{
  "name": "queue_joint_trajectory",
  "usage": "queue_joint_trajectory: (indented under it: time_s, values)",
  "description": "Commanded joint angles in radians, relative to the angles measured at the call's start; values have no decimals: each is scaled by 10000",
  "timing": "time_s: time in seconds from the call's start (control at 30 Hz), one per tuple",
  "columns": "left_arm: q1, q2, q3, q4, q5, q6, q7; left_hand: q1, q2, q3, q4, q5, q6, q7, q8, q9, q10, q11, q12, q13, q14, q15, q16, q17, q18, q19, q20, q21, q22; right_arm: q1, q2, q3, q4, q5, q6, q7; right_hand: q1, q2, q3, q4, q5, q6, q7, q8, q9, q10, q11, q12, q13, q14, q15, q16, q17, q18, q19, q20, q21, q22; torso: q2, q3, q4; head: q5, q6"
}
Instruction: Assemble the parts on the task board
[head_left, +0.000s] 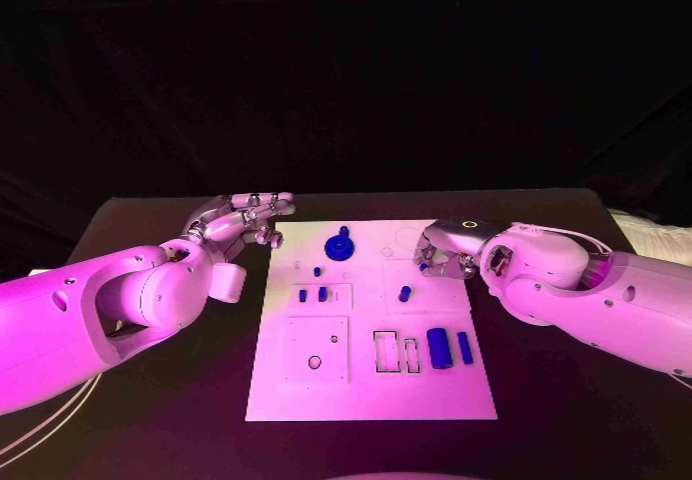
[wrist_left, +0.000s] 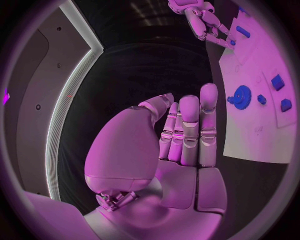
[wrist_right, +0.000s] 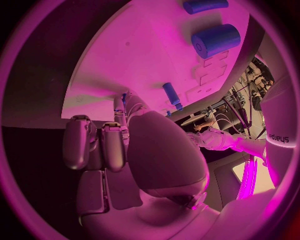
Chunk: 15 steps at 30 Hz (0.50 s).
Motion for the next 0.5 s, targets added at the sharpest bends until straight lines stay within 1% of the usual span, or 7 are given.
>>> queue_joint_trajectory:
  time_s: [0.03, 0.3, 0.5]
  values:
    - [4, 5, 5, 30, 39, 188, 3, -20, 84, -63, 4, -15, -55, -27, 37, -11, -85, 28, 67, 1, -100, 7, -47, -39, 188, -86, 29, -81, -38, -54, 23, -25, -10, -324, 395, -89, 127, 4, 201, -79, -67, 164, -7, 76, 30, 174, -29, 60, -32, 624, -82, -4, 419, 113, 68, -31, 81, 73, 5, 0, 2, -15, -2]
    - [4, 2, 5, 37, 4, 195, -8, -20, 84, -63, 4, -15, -55, -27, 37, -11, -85, 28, 67, 1, -100, 7, -47, -39, 188, -86, 29, -81, -38, -148, 105, -26, 20, -571, 461, -224, 219, -17, 777, -354, -157, 536, -30, 158, 111, 597, -99, 83, -112, 633, -126, 1, 397, 71, 180, -79, 222, 264, 7, -1, 4, 0, -15]
    - [3, -3, 5, 36, -23, 185, -10, -12, 92, -73, -4, -13, -66, -24, 36, -14, -100, 31, 73, -1, -113, 10, -57, -61, 189, -93, 31, -105, -55, -194, 120, -26, 72, -758, 211, -367, 113, -21, 1099, -471, -201, 646, -38, 152, 144, 738, -114, 37, -161, 644, -148, 39, 432, 53, 222, -100, 283, 348, 1, -1, 1, -10, -38]
